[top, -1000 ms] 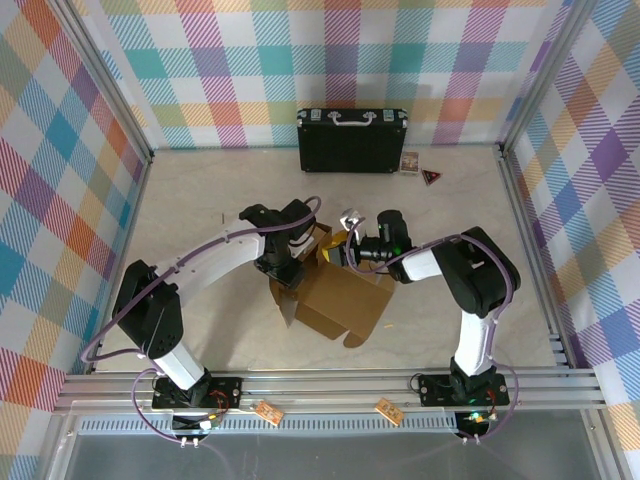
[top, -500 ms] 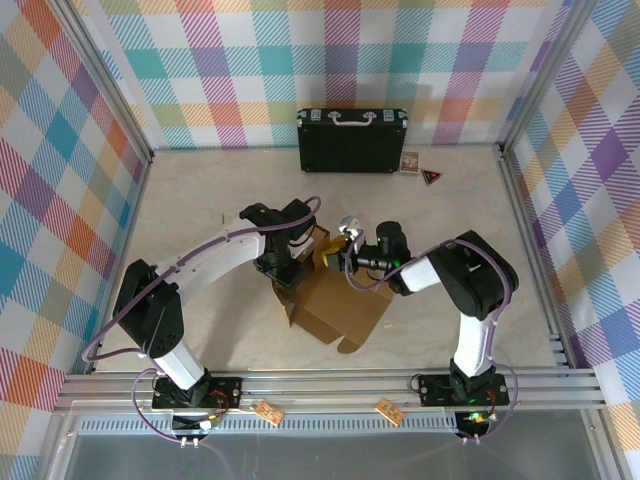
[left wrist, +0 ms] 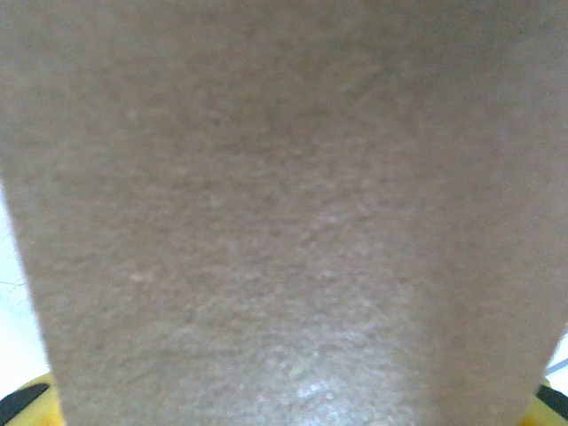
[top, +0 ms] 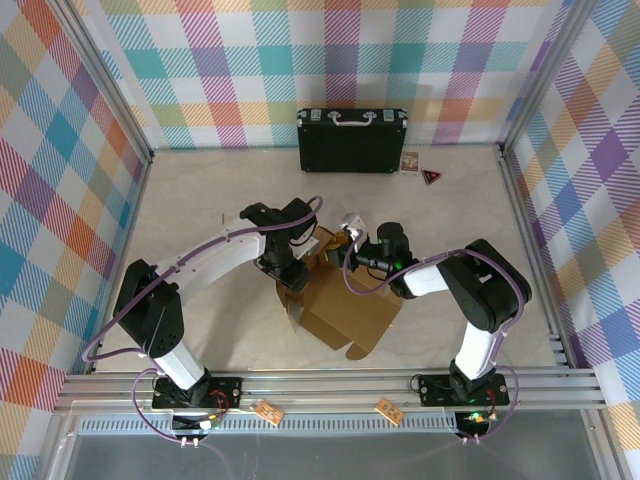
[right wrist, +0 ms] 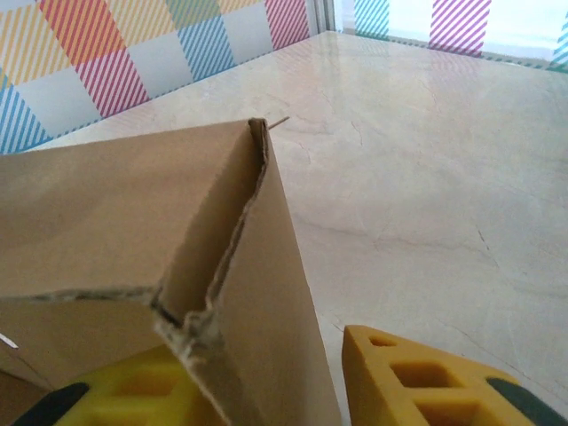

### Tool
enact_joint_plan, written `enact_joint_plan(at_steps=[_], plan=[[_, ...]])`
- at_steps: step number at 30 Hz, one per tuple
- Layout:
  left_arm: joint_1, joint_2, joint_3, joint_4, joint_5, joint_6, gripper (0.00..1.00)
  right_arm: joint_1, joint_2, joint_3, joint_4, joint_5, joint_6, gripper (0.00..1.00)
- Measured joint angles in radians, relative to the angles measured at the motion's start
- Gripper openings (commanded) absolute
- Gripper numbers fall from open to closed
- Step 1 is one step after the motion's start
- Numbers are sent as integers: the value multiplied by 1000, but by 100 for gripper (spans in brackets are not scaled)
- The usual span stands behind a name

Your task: Fold the paper box

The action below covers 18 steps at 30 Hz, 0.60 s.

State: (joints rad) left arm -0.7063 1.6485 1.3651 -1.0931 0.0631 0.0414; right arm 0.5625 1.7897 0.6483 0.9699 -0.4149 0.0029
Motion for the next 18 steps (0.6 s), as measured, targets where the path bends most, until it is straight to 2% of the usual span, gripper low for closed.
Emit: enact_joint_plan(at_steps=[7,18], plan=[[-12,0,0,-6,16,5,44,11,0,-24,22,-20,-45,29],[-13,0,8,-27,35,8,44,17,-7,-39,23,-17,-82,28]])
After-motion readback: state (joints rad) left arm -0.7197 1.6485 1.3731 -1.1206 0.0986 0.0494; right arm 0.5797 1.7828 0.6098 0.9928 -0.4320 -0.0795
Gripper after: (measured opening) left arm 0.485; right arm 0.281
